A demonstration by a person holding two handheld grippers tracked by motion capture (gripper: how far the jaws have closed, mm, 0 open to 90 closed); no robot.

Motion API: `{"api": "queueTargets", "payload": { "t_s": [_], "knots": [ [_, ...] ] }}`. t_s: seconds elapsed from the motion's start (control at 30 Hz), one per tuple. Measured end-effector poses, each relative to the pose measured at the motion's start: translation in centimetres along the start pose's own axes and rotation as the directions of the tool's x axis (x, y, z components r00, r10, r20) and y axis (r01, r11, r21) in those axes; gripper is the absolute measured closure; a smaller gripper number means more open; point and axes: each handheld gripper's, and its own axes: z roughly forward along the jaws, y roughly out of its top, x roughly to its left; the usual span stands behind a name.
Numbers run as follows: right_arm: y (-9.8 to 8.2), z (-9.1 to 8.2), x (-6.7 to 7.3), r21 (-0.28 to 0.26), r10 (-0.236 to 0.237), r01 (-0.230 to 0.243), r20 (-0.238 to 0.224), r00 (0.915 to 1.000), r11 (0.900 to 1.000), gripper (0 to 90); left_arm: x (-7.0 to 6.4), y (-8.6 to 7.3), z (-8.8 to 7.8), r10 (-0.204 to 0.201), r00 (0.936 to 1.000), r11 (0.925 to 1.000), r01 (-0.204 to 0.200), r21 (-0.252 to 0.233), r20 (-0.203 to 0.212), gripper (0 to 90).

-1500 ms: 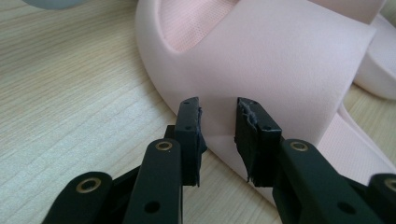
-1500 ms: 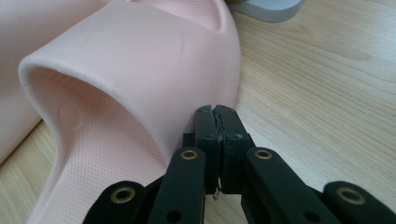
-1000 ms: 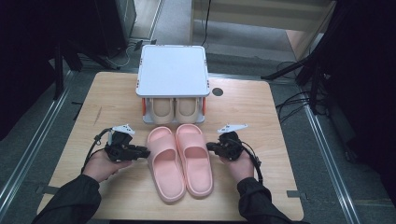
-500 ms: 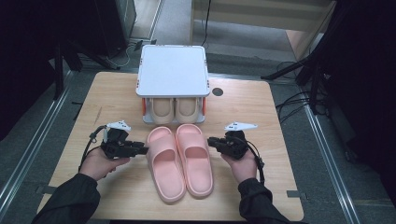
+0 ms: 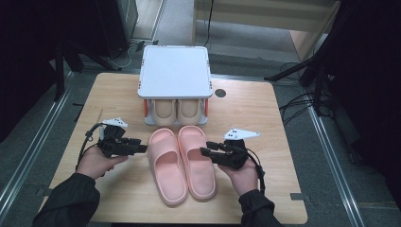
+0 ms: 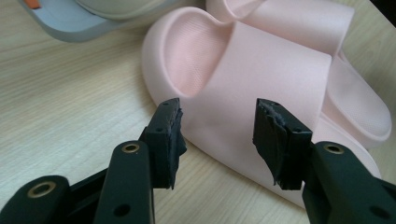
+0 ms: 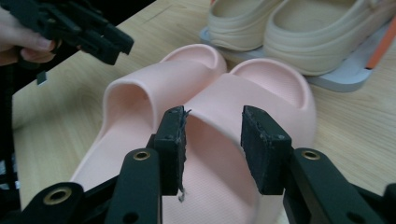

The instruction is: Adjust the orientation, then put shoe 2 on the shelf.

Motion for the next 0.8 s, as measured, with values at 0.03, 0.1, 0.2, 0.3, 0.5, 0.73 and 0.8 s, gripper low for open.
{"api": "queueTargets", "payload": {
  "t_s": [0.03,0.1,0.2,0.3,0.5,0.73,0.8],
  "knots": [
    [0.0,0.1,0.2,0.003,-0.003,0.003,-0.006,1.0,1.0,60.5,0.1,0.0,0.0,-0.007,1.0,1.0,0.007,-0.002,0.001,51.3],
    [-0.2,0.3,0.5,0.013,-0.009,0.009,-0.015,0.9998,1.0,58.4,0.1,0.1,0.0,-0.012,0.9999,0.9999,0.012,-0.003,0.004,51.3],
    [-0.3,0.6,1.0,0.029,-0.018,0.019,-0.019,0.9996,0.999,56.4,0.1,0.2,0.0,-0.007,0.9999,1.0,0.007,-0.001,0.007,51.3],
    [-0.8,1.5,2.1,0.057,-0.053,0.055,-0.043,0.9977,0.997,56.1,0.2,0.4,0.2,-0.009,0.9999,1.0,0.009,0.001,0.014,51.2],
    [-1.3,2.5,3.0,0.068,-0.066,0.069,-0.055,0.9963,0.995,57.2,0.3,0.3,0.0,-0.013,0.9998,0.9999,0.013,-0.002,0.016,51.2],
    [-1.7,3.7,3.4,0.086,-0.048,0.052,-0.044,0.9979,0.995,52.5,0.3,0.4,0.0,-0.009,0.9999,1.0,0.009,0.001,0.011,51.2],
    [-2.0,4.2,3.6,0.105,-0.062,0.066,-0.043,0.9972,0.992,49.5,0.3,0.4,0.0,-0.008,0.9999,1.0,0.008,0.002,0.01,51.1]
  ]
}}
